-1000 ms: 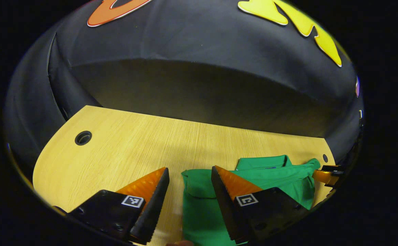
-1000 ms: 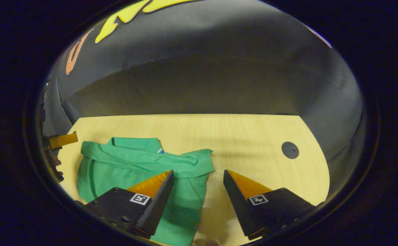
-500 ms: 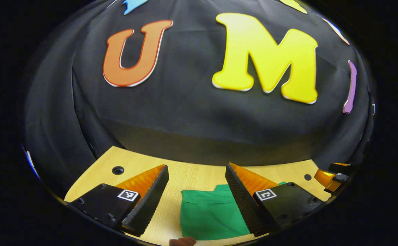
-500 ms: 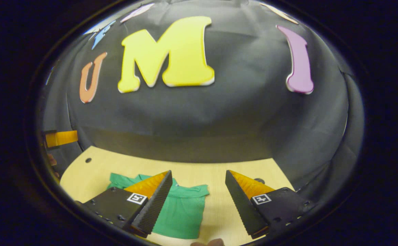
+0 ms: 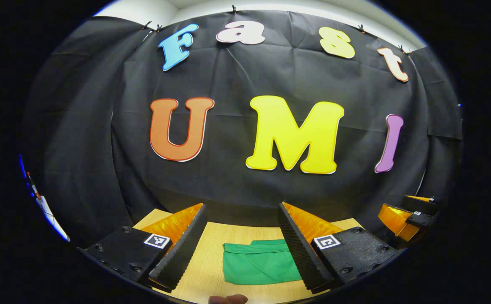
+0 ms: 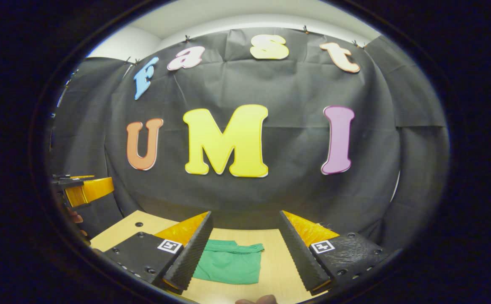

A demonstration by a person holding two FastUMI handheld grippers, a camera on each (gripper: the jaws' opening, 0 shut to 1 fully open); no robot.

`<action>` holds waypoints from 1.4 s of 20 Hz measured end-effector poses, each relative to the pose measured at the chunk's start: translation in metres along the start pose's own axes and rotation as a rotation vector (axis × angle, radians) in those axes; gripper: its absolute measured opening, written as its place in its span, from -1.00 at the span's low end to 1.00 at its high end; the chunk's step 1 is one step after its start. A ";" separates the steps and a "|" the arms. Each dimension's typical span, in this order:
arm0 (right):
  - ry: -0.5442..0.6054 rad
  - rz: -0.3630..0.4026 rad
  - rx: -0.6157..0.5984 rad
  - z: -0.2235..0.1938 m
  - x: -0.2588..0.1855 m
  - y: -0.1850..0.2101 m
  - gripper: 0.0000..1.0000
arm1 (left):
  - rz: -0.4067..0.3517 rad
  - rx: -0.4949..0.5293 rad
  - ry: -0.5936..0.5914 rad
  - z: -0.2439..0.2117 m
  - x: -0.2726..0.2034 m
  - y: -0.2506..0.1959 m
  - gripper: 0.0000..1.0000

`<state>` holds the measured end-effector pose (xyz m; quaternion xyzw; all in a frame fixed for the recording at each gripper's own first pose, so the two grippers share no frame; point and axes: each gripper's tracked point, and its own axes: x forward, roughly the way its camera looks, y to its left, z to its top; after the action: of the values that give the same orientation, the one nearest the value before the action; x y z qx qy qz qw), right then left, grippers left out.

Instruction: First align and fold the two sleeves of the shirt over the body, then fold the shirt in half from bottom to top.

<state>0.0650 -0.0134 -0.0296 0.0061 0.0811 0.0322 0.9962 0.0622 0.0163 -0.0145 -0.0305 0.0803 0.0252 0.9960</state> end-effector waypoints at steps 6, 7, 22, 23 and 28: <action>-0.054 -0.043 -0.035 0.014 -0.081 0.016 0.93 | -0.046 0.030 -0.059 0.014 -0.075 -0.004 1.00; -0.055 -0.046 -0.038 0.014 -0.087 0.018 0.93 | -0.052 0.037 -0.062 0.015 -0.083 -0.008 1.00; -0.133 -0.028 -0.008 0.049 -0.120 0.020 0.93 | -0.063 0.005 -0.116 0.031 -0.111 -0.039 1.00; -0.134 -0.019 -0.017 0.049 -0.120 0.023 0.92 | -0.066 0.010 -0.120 0.034 -0.112 -0.041 0.99; -0.136 0.000 -0.007 0.053 -0.118 0.026 0.94 | -0.066 0.020 -0.131 0.040 -0.108 -0.043 1.00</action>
<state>-0.0441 0.0048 0.0425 0.0047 0.0130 0.0321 0.9994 -0.0353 -0.0286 0.0445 -0.0216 0.0144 -0.0064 0.9996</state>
